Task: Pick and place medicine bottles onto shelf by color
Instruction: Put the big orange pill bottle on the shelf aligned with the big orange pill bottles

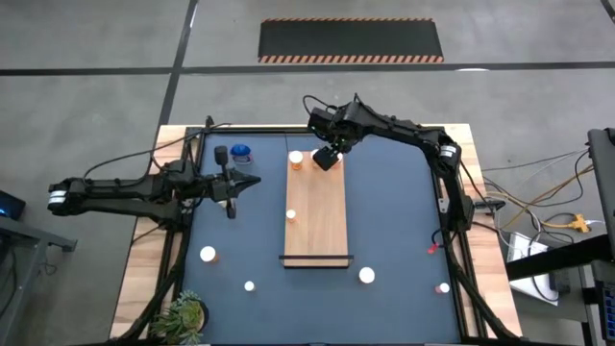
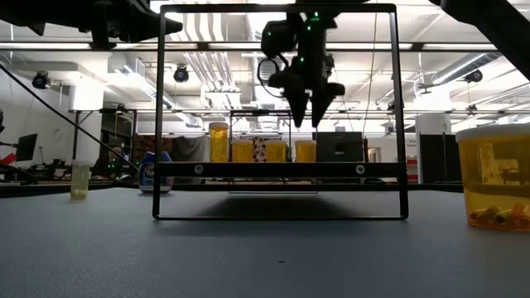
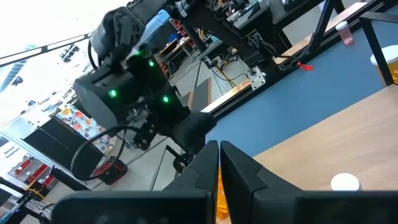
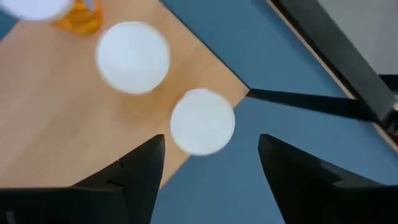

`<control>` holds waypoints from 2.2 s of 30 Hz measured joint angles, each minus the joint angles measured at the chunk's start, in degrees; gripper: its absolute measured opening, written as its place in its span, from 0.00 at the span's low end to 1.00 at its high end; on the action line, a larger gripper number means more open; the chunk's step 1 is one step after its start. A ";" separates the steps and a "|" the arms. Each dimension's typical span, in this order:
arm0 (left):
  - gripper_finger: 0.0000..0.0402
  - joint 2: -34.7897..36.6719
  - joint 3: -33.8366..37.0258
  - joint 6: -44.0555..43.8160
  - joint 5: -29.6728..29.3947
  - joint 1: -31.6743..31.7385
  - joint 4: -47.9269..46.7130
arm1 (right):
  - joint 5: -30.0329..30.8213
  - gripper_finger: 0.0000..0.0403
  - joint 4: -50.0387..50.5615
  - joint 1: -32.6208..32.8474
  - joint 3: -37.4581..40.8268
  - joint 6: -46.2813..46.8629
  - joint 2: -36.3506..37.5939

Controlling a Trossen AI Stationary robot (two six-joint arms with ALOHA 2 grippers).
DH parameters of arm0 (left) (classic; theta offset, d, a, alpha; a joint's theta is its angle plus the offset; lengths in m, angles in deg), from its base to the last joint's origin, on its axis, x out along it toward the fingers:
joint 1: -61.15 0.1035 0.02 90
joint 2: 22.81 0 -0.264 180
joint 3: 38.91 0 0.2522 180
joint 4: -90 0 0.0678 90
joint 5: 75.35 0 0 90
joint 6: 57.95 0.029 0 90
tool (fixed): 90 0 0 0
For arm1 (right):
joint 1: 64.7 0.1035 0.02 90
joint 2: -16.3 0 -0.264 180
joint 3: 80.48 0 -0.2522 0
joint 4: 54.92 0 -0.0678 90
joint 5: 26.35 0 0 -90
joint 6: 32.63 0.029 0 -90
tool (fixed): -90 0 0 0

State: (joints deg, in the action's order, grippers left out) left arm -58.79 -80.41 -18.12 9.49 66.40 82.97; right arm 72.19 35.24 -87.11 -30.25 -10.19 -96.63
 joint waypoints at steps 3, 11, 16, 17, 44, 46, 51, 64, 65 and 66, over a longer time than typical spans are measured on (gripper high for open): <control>0.00 0.02 0.00 0.00 -0.02 0.01 -0.03 | -0.31 0.55 1.53 1.07 -1.15 -2.17 0.10; 0.00 0.03 0.00 0.00 -0.02 0.02 -0.02 | -5.76 0.28 0.64 3.91 3.07 -5.84 0.10; 0.00 0.03 0.00 0.00 -0.02 0.00 -0.04 | -5.52 0.11 -4.10 4.03 7.77 -5.64 0.10; 0.00 0.03 0.00 0.00 0.00 0.00 -0.04 | -5.44 0.08 -5.18 3.97 8.57 -5.60 0.10; 0.00 0.01 0.00 0.02 -0.02 0.01 0.00 | 0.57 0.02 -9.43 3.25 10.77 -4.05 0.10; 0.00 0.01 0.00 0.01 -0.01 0.01 0.01 | 0.57 0.02 -9.42 3.25 10.77 -4.09 0.10; 0.00 0.01 0.00 0.02 -0.02 0.00 0.01 | 0.59 0.02 -9.43 3.25 10.77 -4.15 0.10; 0.00 0.01 0.00 0.02 -0.01 0.00 0.01 | 0.75 0.02 -9.60 6.41 10.42 -6.01 1.98; 0.00 0.01 0.00 0.00 0.00 0.00 0.01 | 1.30 0.02 -9.93 7.14 10.42 -5.99 2.21; 0.00 0.01 0.00 0.00 -0.01 0.02 0.01 | 2.20 0.02 -10.17 7.87 10.42 -6.01 2.67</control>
State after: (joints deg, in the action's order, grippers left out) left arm -58.78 -80.41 -18.12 9.47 66.42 82.98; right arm 74.38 25.07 -79.24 -19.82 -16.20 -93.97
